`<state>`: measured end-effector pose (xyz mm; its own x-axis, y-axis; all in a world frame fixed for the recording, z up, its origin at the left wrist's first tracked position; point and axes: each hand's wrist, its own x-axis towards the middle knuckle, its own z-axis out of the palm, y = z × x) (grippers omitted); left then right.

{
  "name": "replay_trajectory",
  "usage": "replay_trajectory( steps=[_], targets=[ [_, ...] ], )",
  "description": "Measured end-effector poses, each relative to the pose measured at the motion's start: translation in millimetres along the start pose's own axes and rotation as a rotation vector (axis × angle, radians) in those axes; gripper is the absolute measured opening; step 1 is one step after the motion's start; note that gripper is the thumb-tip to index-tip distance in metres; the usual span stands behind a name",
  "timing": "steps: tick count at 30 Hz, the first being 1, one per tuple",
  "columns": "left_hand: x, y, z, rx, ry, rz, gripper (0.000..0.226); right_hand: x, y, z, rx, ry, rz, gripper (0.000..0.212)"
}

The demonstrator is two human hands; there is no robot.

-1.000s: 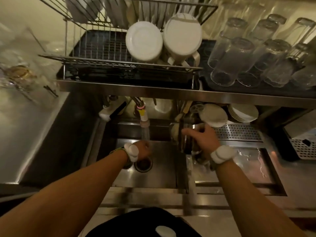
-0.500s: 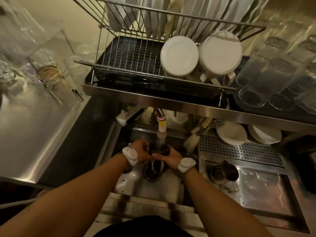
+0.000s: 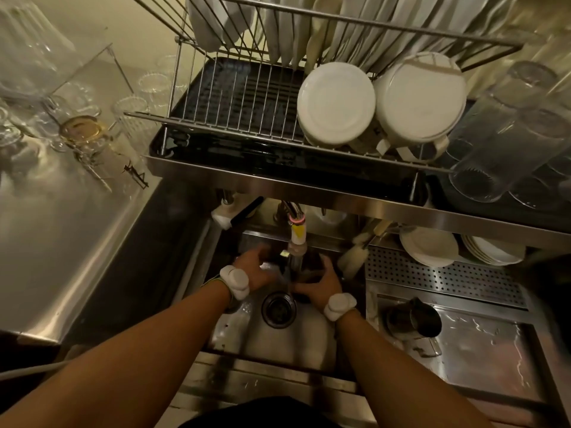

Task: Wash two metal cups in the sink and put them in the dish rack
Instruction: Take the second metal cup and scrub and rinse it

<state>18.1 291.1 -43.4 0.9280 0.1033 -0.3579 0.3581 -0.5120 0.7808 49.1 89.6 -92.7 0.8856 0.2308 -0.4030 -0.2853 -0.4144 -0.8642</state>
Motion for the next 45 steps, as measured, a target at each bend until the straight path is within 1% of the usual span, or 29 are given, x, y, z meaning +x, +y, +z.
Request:
replay_trajectory(
  steps=[3, 6, 8, 10, 13, 16, 17, 19, 20, 21, 23, 24, 27, 29, 30, 31, 32, 33, 34, 35, 36, 37, 38, 39, 40, 41, 42, 44, 45],
  targets=[
    [4, -11, -1, 0.064, -0.013, -0.069, 0.056, 1, 2, 9, -0.033, -0.062, -0.010, 0.094],
    [6, -19, -3, 0.194, -0.060, -0.181, 0.042, 3, 3, 10, 0.061, 0.063, 0.019, 0.093],
    [7, -27, -2, 0.243, -0.073, -0.228, 0.039, 4, 4, 11, 0.021, 0.010, 0.037, 0.098],
    [10, -36, 1, 0.251, -0.074, -0.254, 0.037, 3, 4, 13, -0.044, -0.063, 0.035, 0.099],
    [13, -42, 4, 0.247, -0.050, -0.258, 0.037, 3, 7, 14, -0.012, 0.025, 0.074, 0.094],
    [16, -42, 3, 0.281, -0.084, -0.238, 0.032, 2, 9, 14, -0.050, -0.047, 0.105, 0.099],
    [18, -42, 4, 0.277, -0.110, -0.241, 0.031, 1, 11, 14, -0.038, -0.040, 0.120, 0.095],
    [18, -41, 2, 0.245, -0.145, -0.250, 0.034, 0, 15, 17, 0.038, 0.073, 0.155, 0.068],
    [18, -40, 2, 0.233, -0.122, -0.264, 0.035, 0, 13, 16, 0.062, 0.109, 0.169, 0.058],
    [17, -39, 1, 0.229, -0.085, -0.285, 0.037, 0, 13, 16, 0.045, 0.083, 0.175, 0.054],
    [17, -37, 2, 0.225, -0.057, -0.292, 0.037, -2, 11, 15, -0.053, -0.033, 0.151, 0.053],
    [17, -35, 3, 0.221, -0.059, -0.276, 0.036, -3, 11, 15, -0.068, -0.036, 0.152, 0.052],
    [16, -32, 3, 0.210, -0.050, -0.243, 0.039, -7, 4, 16, 0.011, 0.074, 0.168, 0.049],
    [15, -31, 4, 0.177, -0.075, -0.243, 0.054, -7, 1, 17, -0.018, 0.010, 0.158, 0.055],
    [15, -30, 4, 0.178, -0.082, -0.253, 0.053, -8, 1, 17, -0.026, -0.028, 0.157, 0.057],
    [16, -29, 3, 0.187, -0.068, -0.271, 0.046, -9, 1, 17, -0.015, -0.026, 0.178, 0.056],
    [16, -29, 3, 0.202, -0.052, -0.285, 0.039, -8, 1, 17, 0.013, 0.007, 0.195, 0.056],
    [17, -28, 3, 0.203, -0.045, -0.294, 0.037, -10, 1, 17, 0.024, 0.046, 0.208, 0.061],
    [17, -28, 3, 0.199, -0.041, -0.290, 0.037, -8, 1, 18, 0.021, 0.055, 0.209, 0.078],
    [17, -30, 2, 0.207, -0.047, -0.285, 0.037, -3, 7, 20, -0.015, 0.039, 0.198, 0.101],
    [16, -31, 1, 0.215, -0.049, -0.282, 0.037, 6, 22, 22, -0.055, 0.013, 0.170, 0.119],
    [16, -34, 2, 0.208, -0.047, -0.283, 0.039, 9, 28, 23, -0.063, -0.007, 0.153, 0.124],
    [19, -37, 3, 0.196, -0.036, -0.273, 0.041, 7, 26, 22, -0.055, -0.001, 0.163, 0.117],
    [20, -41, 3, 0.175, -0.018, -0.267, 0.042, -5, 9, 20, -0.033, 0.043, 0.171, 0.101],
    [21, -42, 4, 0.172, -0.007, -0.266, 0.037, -8, 4, 19, -0.016, 0.078, 0.182, 0.084],
    [22, -42, 4, 0.172, -0.015, -0.278, 0.031, -11, 0, 19, -0.016, 0.077, 0.189, 0.075],
    [24, -43, 4, 0.187, -0.039, -0.294, 0.027, -12, -2, 19, -0.042, 0.039, 0.170, 0.075],
    [26, -37, 5, 0.174, -0.066, -0.305, 0.031, -14, -2, 20, -0.080, 0.005, 0.166, 0.081],
    [26, -34, 5, 0.179, -0.063, -0.308, 0.033, -15, -2, 20, -0.056, 0.026, 0.186, 0.075]
  ],
)
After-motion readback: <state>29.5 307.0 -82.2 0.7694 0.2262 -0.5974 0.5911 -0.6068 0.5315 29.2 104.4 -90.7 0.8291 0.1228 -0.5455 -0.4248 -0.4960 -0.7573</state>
